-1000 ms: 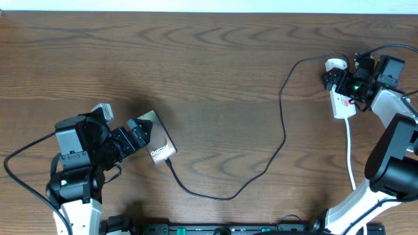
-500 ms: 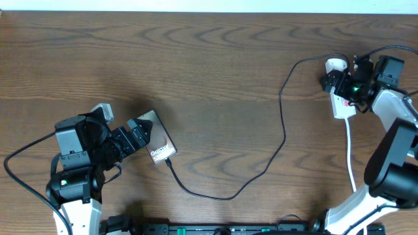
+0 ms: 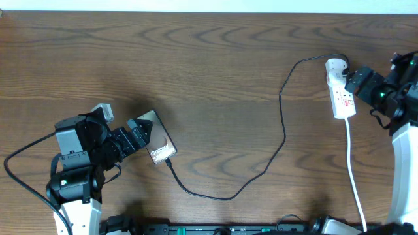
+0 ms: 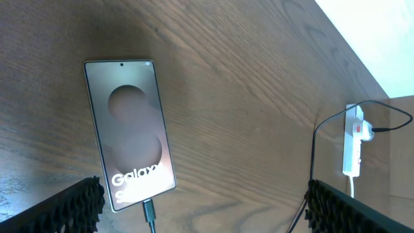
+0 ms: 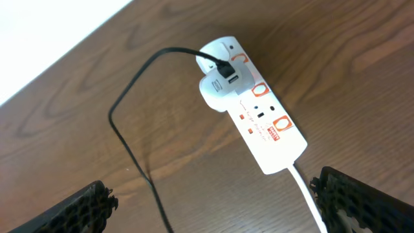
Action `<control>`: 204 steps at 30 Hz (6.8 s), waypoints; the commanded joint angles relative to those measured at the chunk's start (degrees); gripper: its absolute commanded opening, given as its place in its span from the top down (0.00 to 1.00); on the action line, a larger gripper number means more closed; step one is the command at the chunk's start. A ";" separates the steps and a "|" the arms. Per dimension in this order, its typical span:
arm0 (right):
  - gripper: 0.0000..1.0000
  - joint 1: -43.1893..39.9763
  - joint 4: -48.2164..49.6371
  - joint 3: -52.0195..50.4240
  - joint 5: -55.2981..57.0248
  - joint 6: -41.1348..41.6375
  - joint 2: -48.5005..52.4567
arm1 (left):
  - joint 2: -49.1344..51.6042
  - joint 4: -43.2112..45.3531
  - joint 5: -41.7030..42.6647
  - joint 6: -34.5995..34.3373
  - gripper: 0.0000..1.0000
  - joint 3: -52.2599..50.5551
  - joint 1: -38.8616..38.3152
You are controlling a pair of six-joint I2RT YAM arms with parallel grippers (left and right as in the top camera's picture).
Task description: Plug charger to phone and switch on socket
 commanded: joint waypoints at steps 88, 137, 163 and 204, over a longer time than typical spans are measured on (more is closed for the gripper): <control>0.01 0.15 -0.28 0.07 1.42 2.60 -1.27 | -48.76 33.46 -27.85 17.27 0.02 -41.07 -14.97; 0.01 23.08 51.39 -68.70 11.96 -17.14 -64.04 | -48.76 33.46 -27.85 17.29 0.02 -41.07 -14.97; 0.01 26.38 34.05 -68.54 11.93 -17.16 -78.25 | -48.76 33.46 -27.85 17.29 0.02 -41.07 -14.97; 0.01 26.36 34.05 -68.54 11.93 -17.16 -78.23 | -48.76 33.46 -27.85 17.27 0.02 -41.07 -14.97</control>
